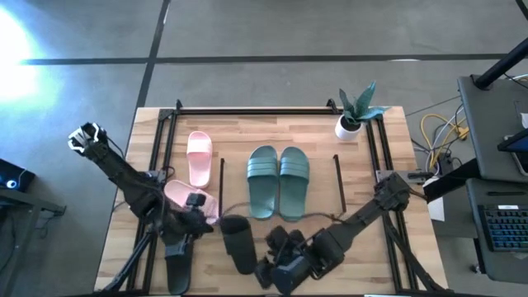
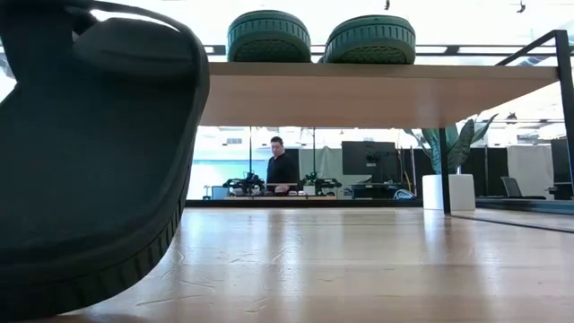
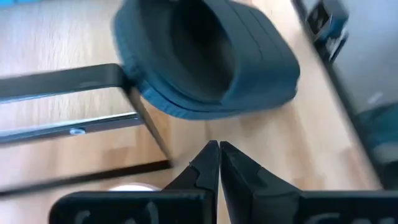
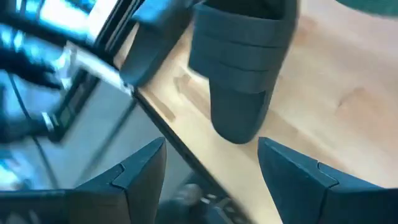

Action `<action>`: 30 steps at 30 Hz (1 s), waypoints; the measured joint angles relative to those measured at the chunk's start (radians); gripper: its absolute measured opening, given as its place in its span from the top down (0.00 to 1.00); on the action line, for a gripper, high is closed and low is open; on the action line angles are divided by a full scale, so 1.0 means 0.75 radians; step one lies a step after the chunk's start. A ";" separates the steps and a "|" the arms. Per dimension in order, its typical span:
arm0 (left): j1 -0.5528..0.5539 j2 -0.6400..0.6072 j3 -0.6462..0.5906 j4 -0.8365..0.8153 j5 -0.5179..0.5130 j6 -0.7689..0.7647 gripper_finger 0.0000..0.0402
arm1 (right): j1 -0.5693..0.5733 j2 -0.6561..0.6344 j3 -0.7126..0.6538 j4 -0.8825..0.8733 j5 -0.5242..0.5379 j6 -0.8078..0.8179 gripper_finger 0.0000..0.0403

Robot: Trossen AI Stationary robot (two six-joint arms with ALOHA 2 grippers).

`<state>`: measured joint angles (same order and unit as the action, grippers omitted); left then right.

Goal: Pick and place slides into the shelf
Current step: Put the right black slide under the shelf

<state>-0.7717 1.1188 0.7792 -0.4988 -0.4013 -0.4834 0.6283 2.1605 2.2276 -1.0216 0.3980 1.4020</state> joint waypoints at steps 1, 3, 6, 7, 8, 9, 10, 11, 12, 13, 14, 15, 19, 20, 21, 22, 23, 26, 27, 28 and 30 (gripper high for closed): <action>-0.031 0.010 0.000 -0.014 -0.043 0.041 1.00 | 0.014 0.000 -0.005 -0.006 0.022 -0.045 0.41; -0.089 0.029 -0.001 -0.032 -0.121 0.079 1.00 | 0.040 0.000 -0.007 -0.061 0.080 -0.091 0.42; -0.166 0.058 0.000 -0.060 -0.208 0.056 1.00 | 0.058 0.000 -0.009 -0.141 0.132 -0.165 0.44; -0.190 0.069 0.002 -0.078 -0.233 0.043 1.00 | 0.057 0.000 -0.009 -0.161 0.136 -0.194 0.44; -0.213 0.081 0.007 -0.095 -0.262 0.029 1.00 | 0.056 0.000 -0.009 -0.176 0.138 -0.227 0.44; -0.238 0.094 0.008 -0.098 -0.293 0.026 1.00 | 0.054 0.000 -0.010 -0.179 0.138 -0.267 0.44; -0.259 0.104 0.008 -0.105 -0.314 0.025 1.00 | 0.050 0.000 -0.014 -0.178 0.137 -0.308 0.44; -0.276 0.116 0.008 -0.106 -0.319 0.012 1.00 | 0.043 0.000 -0.018 -0.179 0.135 -0.339 0.44; -0.287 0.127 0.008 -0.103 -0.315 -0.029 1.00 | 0.036 0.000 -0.020 -0.179 0.132 -0.354 0.44; -0.291 0.137 0.008 -0.103 -0.296 -0.093 1.00 | 0.028 0.000 -0.021 -0.180 0.123 -0.354 0.44; -0.291 0.146 0.008 -0.098 -0.271 -0.168 1.00 | 0.018 0.000 -0.021 -0.183 0.118 -0.342 0.44; -0.291 0.157 0.008 -0.084 -0.257 -0.242 1.00 | 0.010 0.000 -0.021 -0.190 0.116 -0.325 0.44; -0.291 0.185 0.007 -0.063 -0.314 -0.529 1.00 | -0.009 0.000 -0.030 -0.206 0.113 -0.311 0.44; -0.291 0.191 0.007 -0.055 -0.353 -0.579 1.00 | -0.010 0.000 -0.031 -0.207 0.113 -0.326 0.44; -0.290 0.199 0.006 -0.036 -0.407 -0.610 1.00 | -0.010 0.000 -0.031 -0.207 0.107 -0.346 0.44; -0.288 0.208 0.006 -0.015 -0.459 -0.634 1.00 | -0.009 0.000 -0.031 -0.208 0.101 -0.371 0.44; -0.284 0.217 0.006 0.018 -0.499 -0.638 1.00 | -0.009 0.000 -0.031 -0.209 0.098 -0.398 0.44; -0.235 0.273 0.006 0.147 -0.499 -0.636 1.00 | -0.009 0.000 -0.031 -0.213 0.098 -0.472 0.44; -0.214 0.304 0.006 0.184 -0.480 -0.635 1.00 | -0.009 0.000 -0.031 -0.217 0.093 -0.480 0.44; -0.196 0.341 0.005 0.227 -0.472 -0.628 1.00 | -0.010 0.000 -0.031 -0.219 0.091 -0.480 0.44; -0.157 0.413 0.013 0.306 -0.469 -0.557 1.00 | -0.005 0.000 -0.031 -0.228 0.089 -0.481 0.44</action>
<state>-0.8892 1.4284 0.7887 -0.2690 -0.7529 -0.9014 0.6249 2.1605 2.2044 -1.1923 0.4648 1.0416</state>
